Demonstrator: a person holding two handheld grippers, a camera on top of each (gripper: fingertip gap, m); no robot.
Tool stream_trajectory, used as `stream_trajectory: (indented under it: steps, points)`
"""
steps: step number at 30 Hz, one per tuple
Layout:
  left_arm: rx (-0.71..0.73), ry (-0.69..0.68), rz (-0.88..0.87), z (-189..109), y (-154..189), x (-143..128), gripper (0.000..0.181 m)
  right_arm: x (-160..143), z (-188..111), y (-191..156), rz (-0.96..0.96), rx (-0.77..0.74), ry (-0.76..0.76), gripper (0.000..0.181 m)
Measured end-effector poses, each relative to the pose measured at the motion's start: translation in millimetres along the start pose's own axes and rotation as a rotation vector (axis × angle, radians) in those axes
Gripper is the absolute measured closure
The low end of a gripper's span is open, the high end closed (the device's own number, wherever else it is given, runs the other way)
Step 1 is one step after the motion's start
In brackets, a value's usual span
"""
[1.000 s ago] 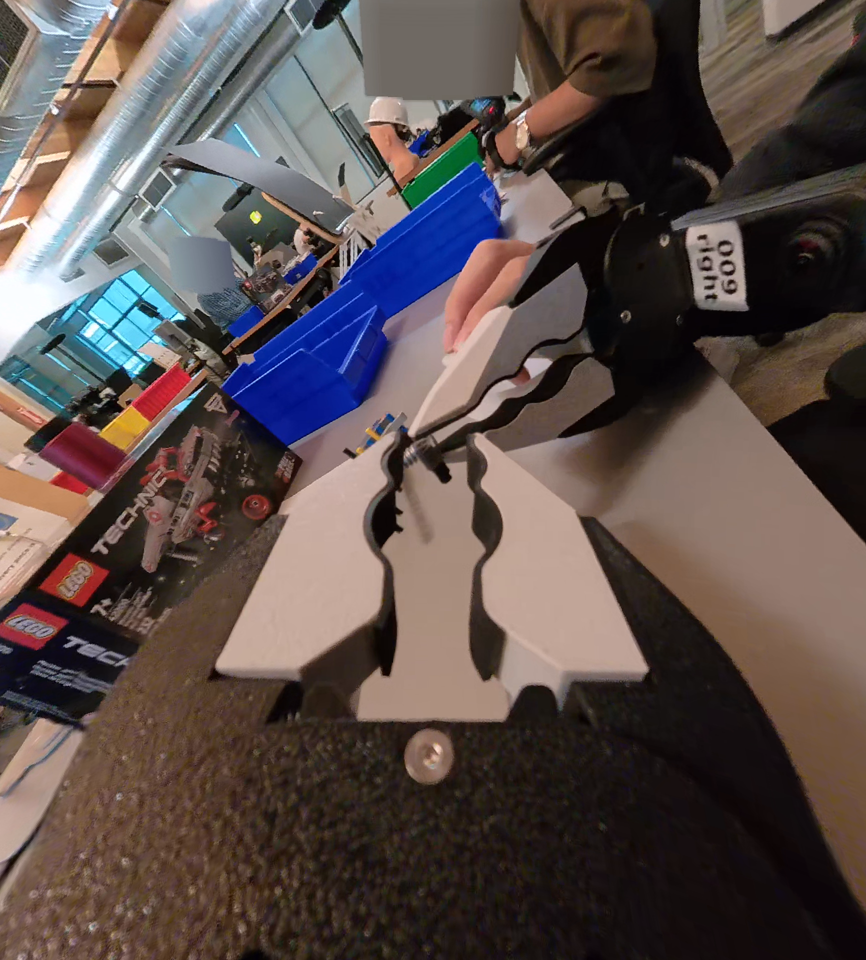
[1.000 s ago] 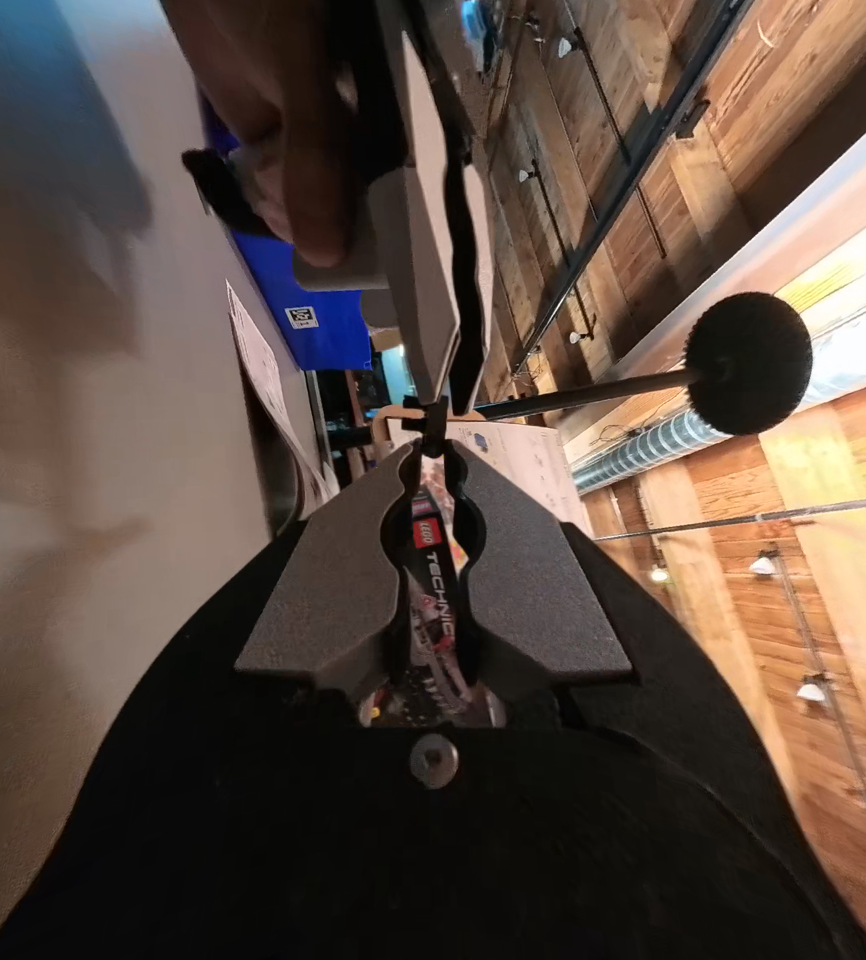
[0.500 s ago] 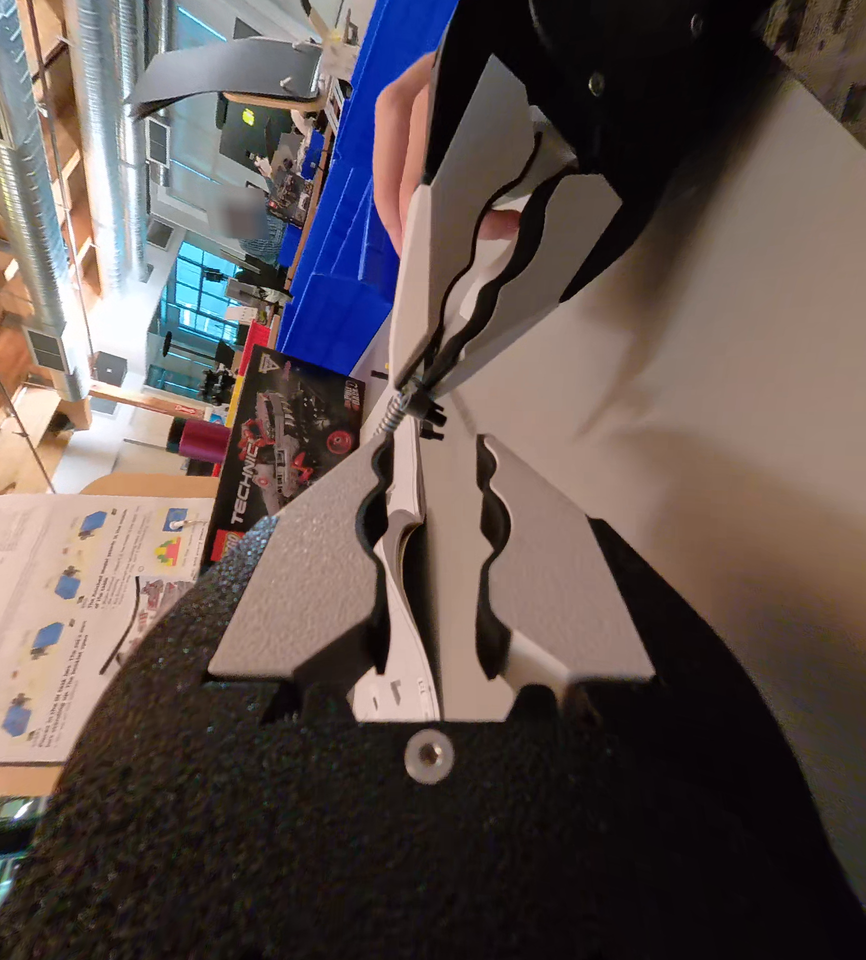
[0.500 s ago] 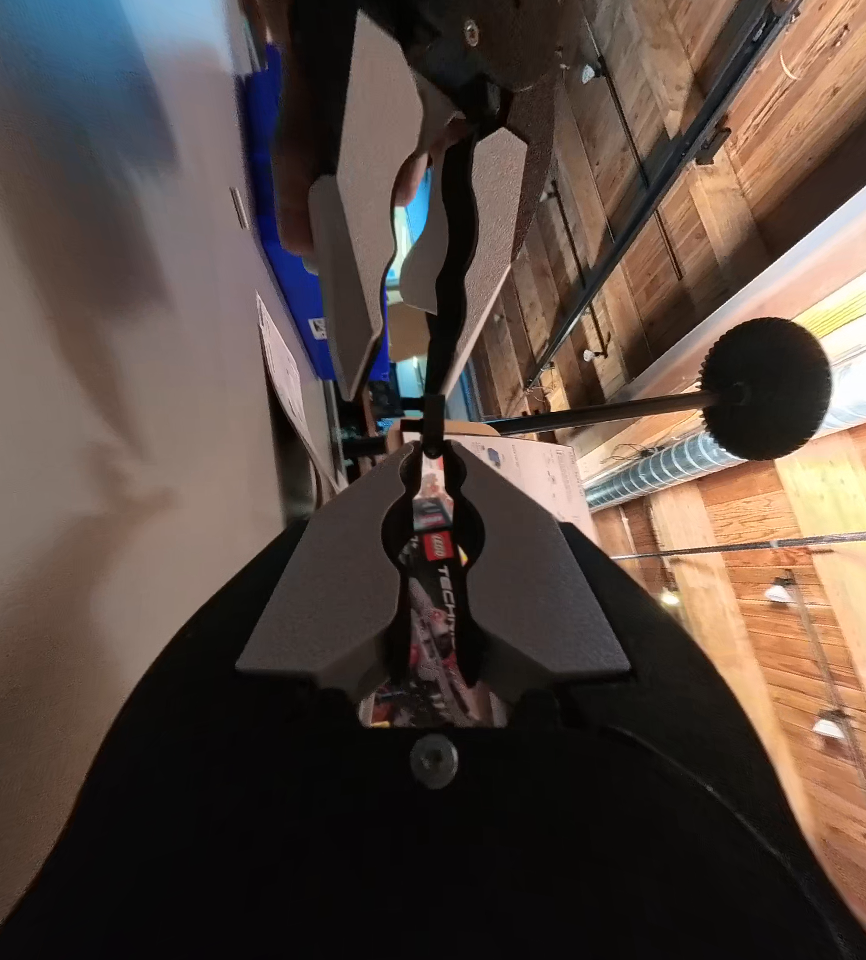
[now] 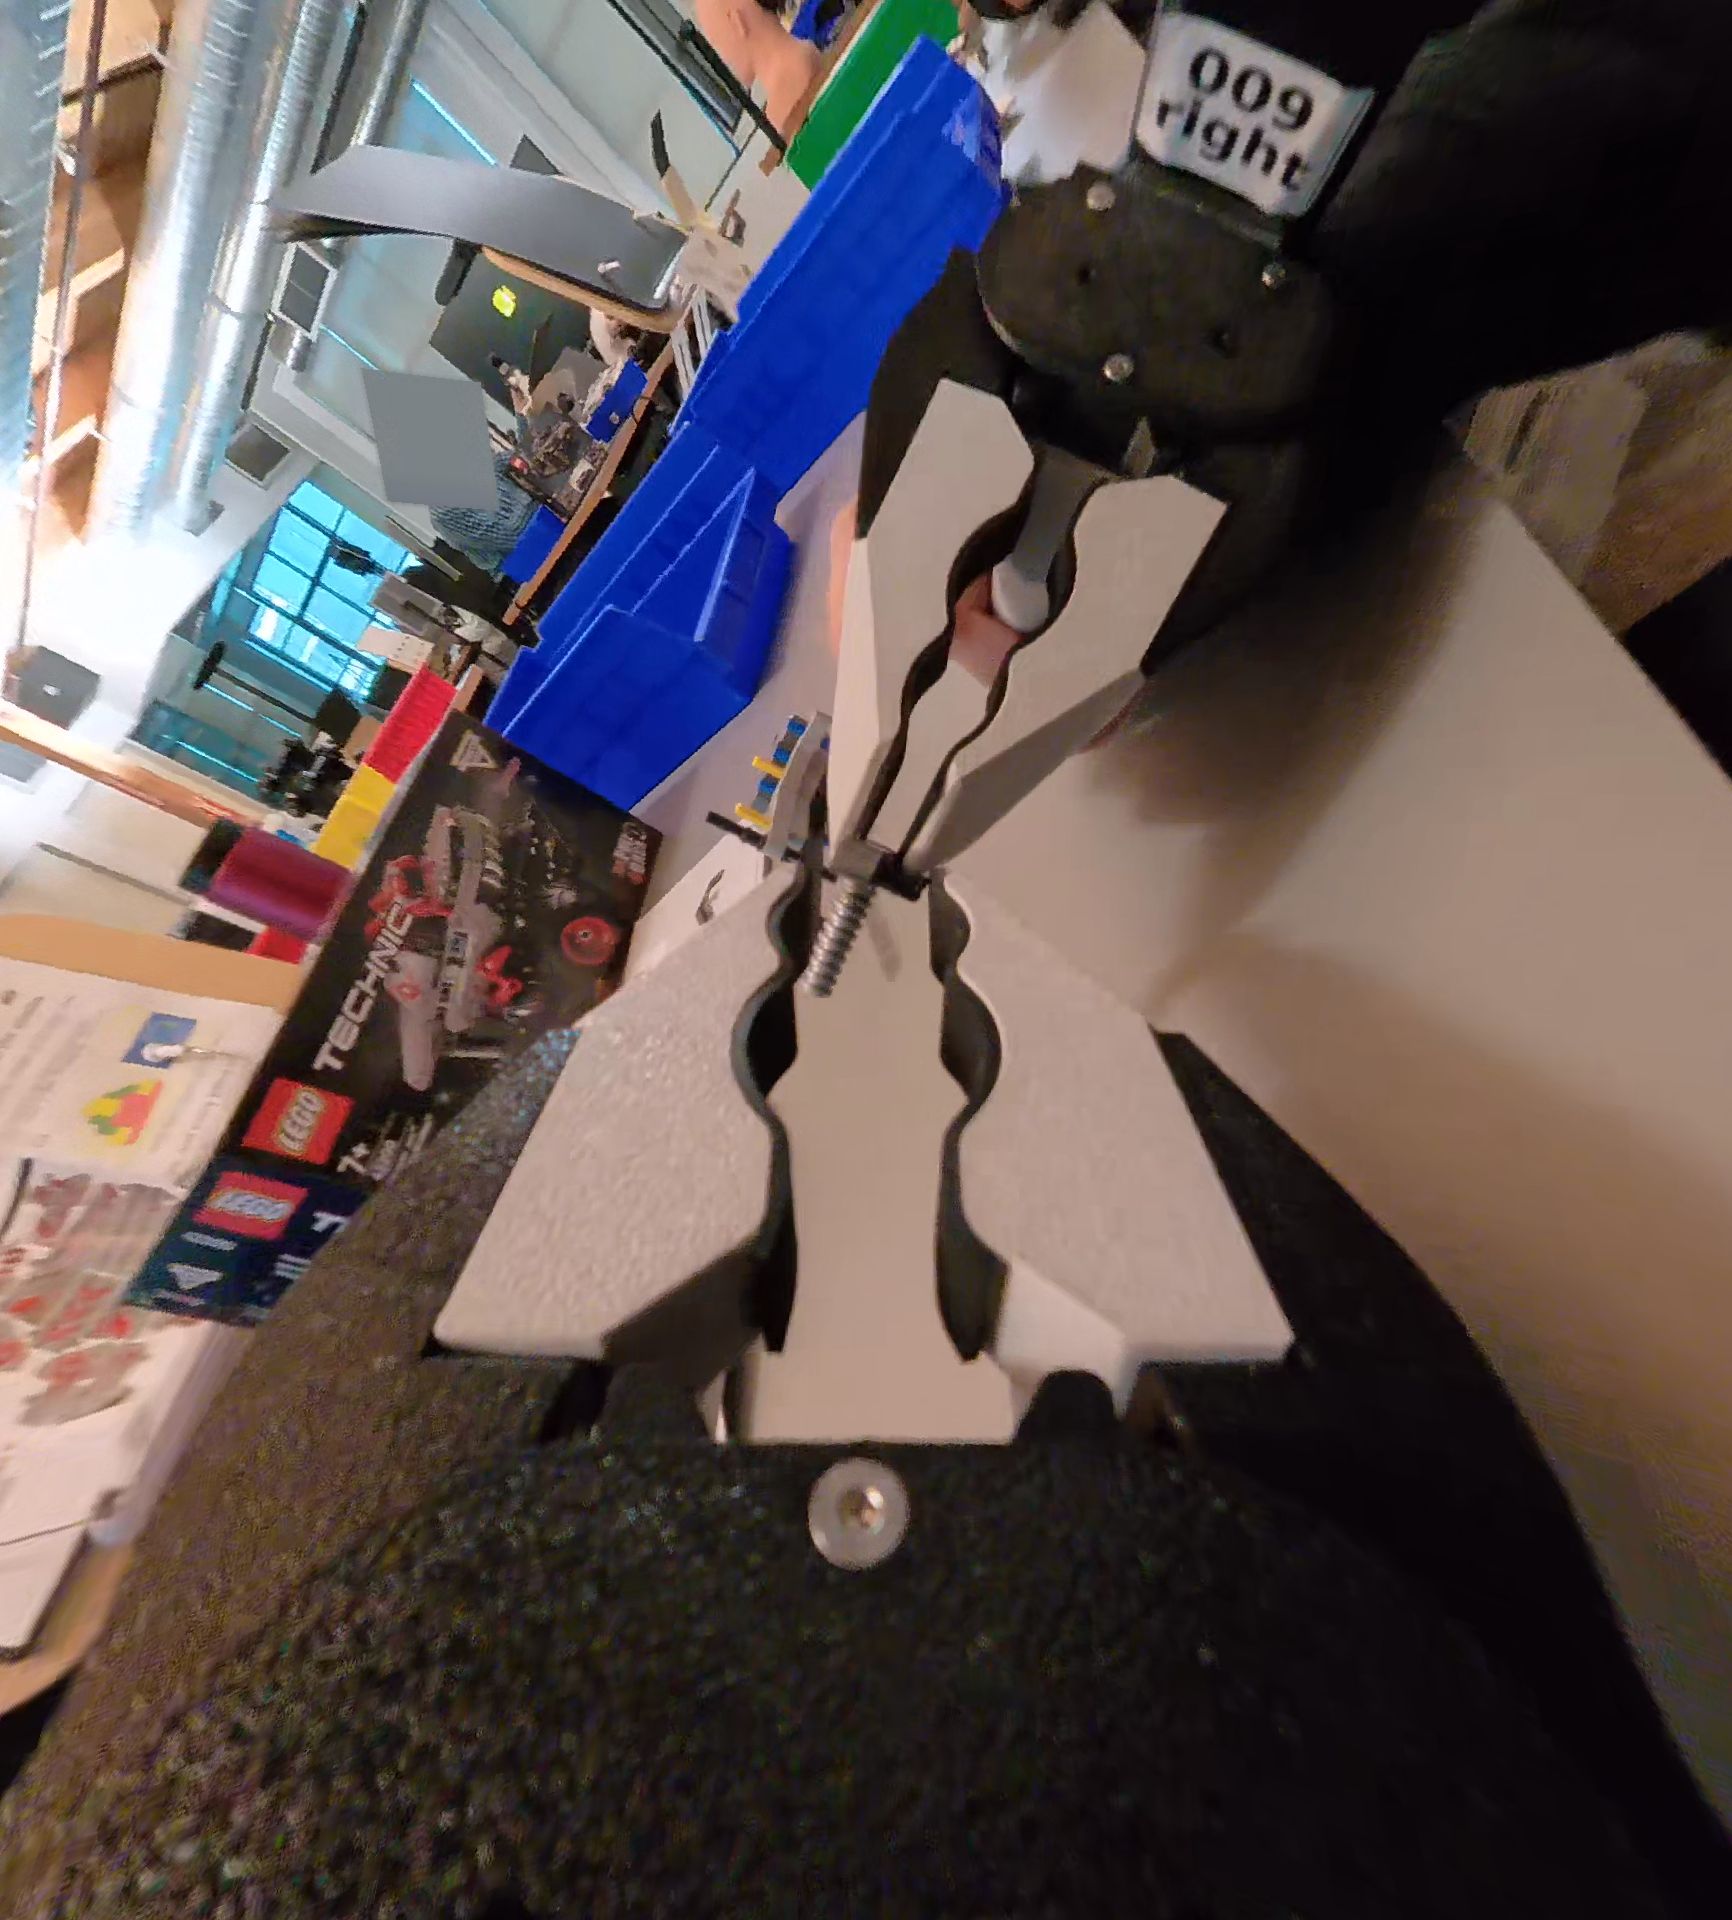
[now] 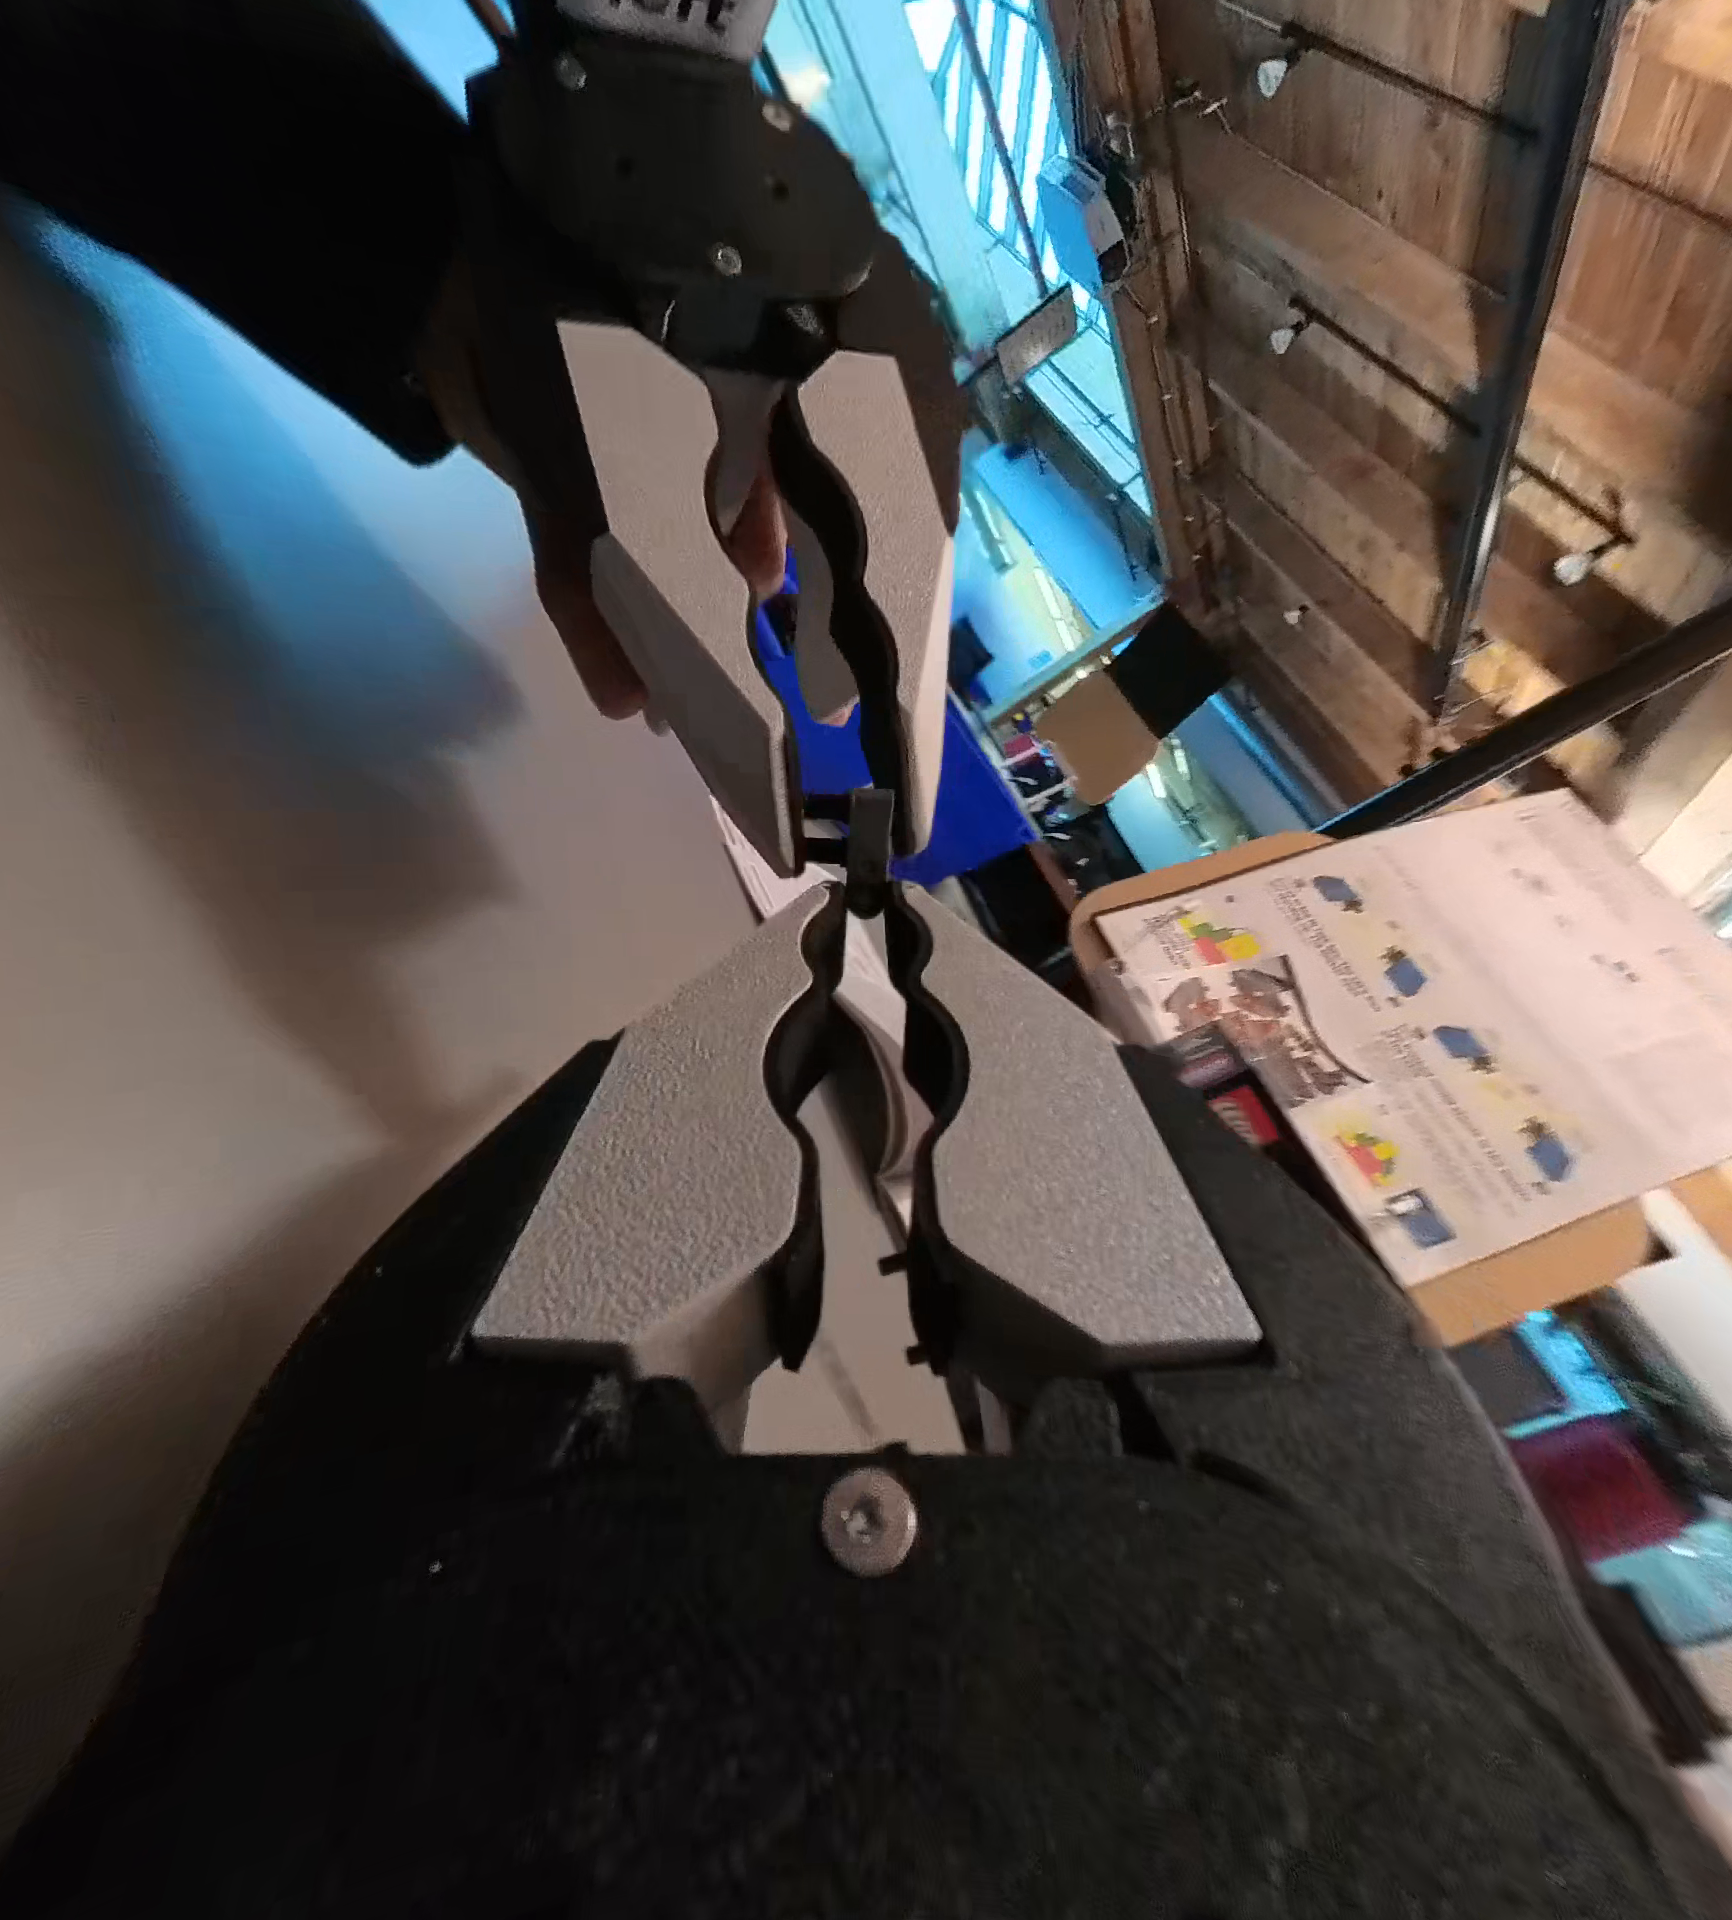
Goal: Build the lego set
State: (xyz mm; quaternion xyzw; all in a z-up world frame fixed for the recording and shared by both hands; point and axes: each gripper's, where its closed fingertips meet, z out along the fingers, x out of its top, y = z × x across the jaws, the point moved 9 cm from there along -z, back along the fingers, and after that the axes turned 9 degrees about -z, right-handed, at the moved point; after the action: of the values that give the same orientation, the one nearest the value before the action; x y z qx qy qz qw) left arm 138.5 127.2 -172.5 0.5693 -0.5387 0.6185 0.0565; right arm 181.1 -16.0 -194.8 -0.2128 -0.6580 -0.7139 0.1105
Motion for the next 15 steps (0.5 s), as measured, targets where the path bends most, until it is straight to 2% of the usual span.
stream_trajectory:
  steps: [6, 10, 15]
  points:
    - [-0.033, 0.068, -0.12, -8, -11, -2, 0.157, -6, -1, 6, 0.145, 0.029, 0.03, 0.177]
    - [-0.068, 0.048, -0.078, -11, -11, -1, 0.153, -6, 0, 3, 0.118, 0.05, 0.033, 0.177]
    - [-0.103, -0.035, 0.062, -10, -6, 0, 0.154, -5, 1, 0, 0.099, 0.067, 0.042, 0.177]
